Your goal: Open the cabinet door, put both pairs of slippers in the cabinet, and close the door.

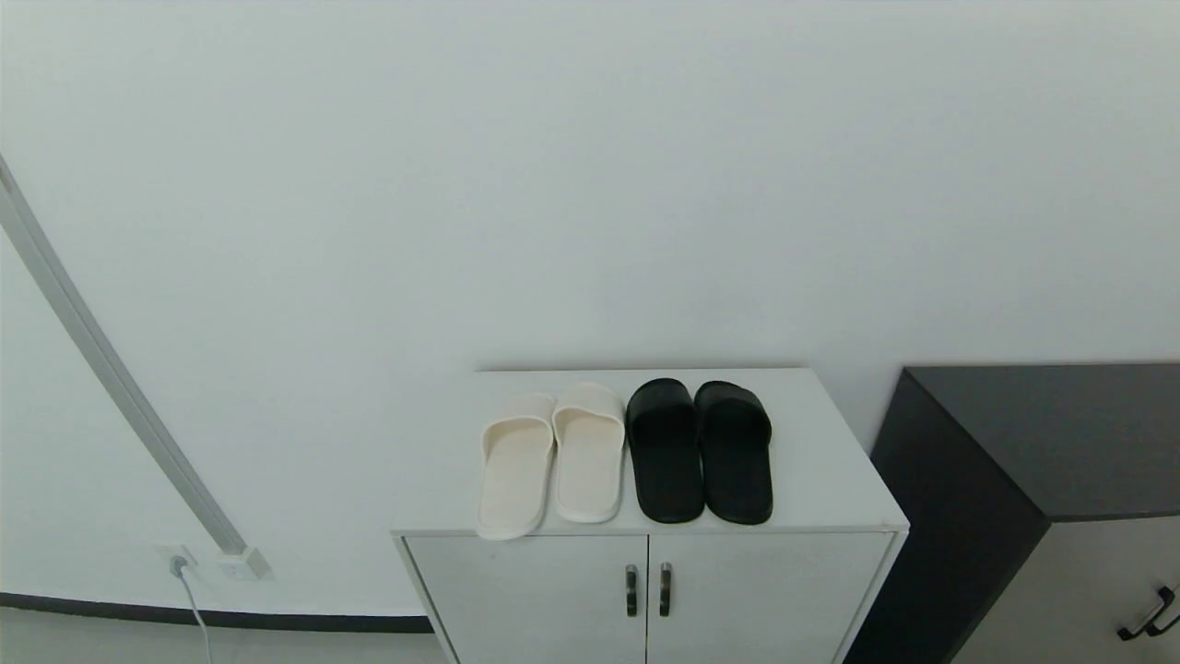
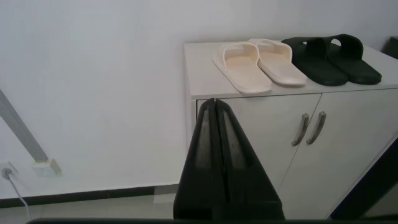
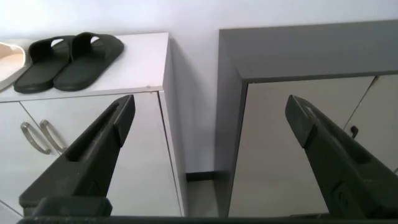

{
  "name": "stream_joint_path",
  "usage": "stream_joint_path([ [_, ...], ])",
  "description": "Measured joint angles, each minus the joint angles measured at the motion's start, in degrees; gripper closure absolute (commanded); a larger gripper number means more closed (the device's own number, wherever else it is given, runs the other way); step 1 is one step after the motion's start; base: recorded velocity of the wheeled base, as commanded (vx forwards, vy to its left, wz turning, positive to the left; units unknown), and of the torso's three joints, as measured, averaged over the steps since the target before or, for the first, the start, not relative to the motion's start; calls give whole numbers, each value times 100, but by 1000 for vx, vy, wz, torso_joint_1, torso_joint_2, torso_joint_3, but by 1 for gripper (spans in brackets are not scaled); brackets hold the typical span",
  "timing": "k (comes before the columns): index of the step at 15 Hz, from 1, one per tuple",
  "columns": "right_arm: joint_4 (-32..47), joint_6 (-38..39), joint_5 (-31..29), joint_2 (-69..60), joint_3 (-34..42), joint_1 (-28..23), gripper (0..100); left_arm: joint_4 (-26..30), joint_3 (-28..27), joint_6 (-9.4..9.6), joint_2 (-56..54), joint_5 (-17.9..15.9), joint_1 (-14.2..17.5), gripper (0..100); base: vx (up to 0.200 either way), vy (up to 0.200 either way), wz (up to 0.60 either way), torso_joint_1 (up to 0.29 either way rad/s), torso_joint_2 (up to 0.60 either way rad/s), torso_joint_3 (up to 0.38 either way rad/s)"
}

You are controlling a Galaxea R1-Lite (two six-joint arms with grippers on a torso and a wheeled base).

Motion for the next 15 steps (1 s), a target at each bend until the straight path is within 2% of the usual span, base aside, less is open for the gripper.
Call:
stream_joint_path([
  [5, -26, -27, 26, 10, -55, -11, 0, 0, 0, 20, 0, 5, -2, 100, 0, 0, 0, 0, 0, 0],
  [8, 318, 317, 116, 382, -1143, 105, 0, 0, 0, 22, 0, 0, -2, 100, 0, 0, 0, 0, 0, 0],
  [10, 579, 258, 285, 1073, -1747, 243, 0, 0, 0, 18, 0, -6, -5, 100, 0, 0, 0, 0, 0, 0],
  [11, 511, 226, 412, 1487, -1783, 295, 0, 0, 0, 20, 0, -6, -5, 100, 0, 0, 0, 0, 0, 0],
  [15, -580, 414, 697, 3356, -1623, 683, 0, 0, 0, 22, 0, 5, -5, 100, 0, 0, 0, 0, 0, 0],
])
